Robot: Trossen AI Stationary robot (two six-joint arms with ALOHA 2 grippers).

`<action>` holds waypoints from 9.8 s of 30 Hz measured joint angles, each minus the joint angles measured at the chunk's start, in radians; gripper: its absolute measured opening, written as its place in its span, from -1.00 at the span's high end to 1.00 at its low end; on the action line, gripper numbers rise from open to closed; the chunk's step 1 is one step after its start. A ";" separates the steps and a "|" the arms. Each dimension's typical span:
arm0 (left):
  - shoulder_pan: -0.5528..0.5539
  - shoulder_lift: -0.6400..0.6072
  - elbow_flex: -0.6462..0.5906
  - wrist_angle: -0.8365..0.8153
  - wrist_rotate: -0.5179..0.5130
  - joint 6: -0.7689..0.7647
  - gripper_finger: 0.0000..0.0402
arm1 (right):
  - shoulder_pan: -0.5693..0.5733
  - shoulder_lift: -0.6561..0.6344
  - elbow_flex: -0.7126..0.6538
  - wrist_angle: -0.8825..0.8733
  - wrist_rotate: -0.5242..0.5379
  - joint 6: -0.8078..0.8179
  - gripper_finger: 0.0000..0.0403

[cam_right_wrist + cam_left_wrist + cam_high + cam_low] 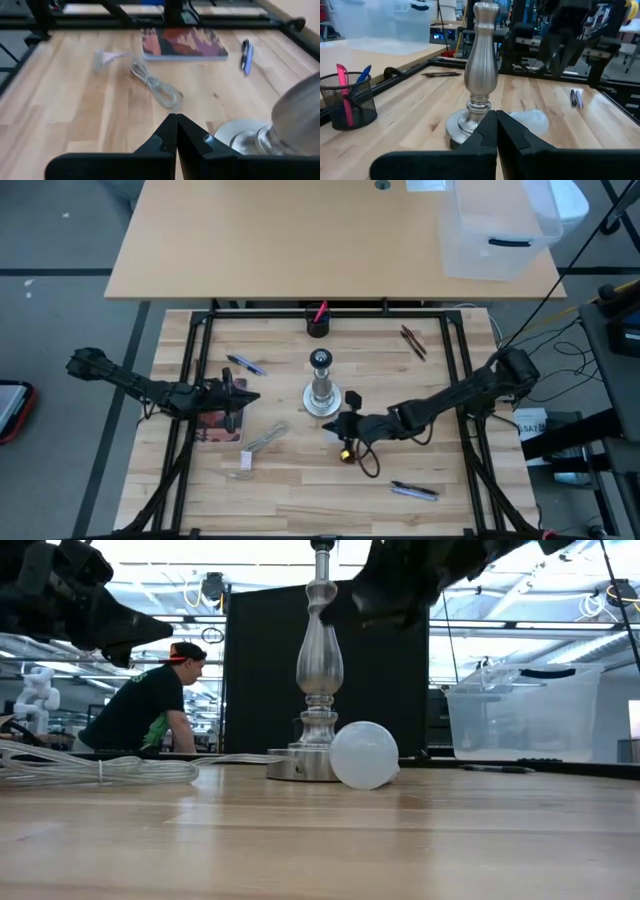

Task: Screw lightbulb
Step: Insert the lightbulb into the desk lamp

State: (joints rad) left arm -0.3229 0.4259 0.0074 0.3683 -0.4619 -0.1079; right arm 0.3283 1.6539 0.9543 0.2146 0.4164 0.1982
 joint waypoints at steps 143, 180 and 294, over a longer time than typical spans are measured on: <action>0.000 0.000 0.000 -0.032 -0.027 0.068 1.00 | 0.097 0.263 0.157 -0.943 0.327 1.248 -0.31; 0.000 0.000 0.000 -0.031 -0.027 0.065 1.00 | -0.022 -0.031 0.696 -1.565 0.093 0.736 -0.31; 0.283 0.619 0.640 -0.179 0.238 0.274 -0.37 | -0.292 0.029 1.279 -1.759 -0.262 -0.029 -0.32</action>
State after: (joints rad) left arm -0.0395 1.0451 0.6474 0.1890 -0.2244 0.1660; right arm 0.0360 1.6833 2.2333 -1.5445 0.1539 0.1690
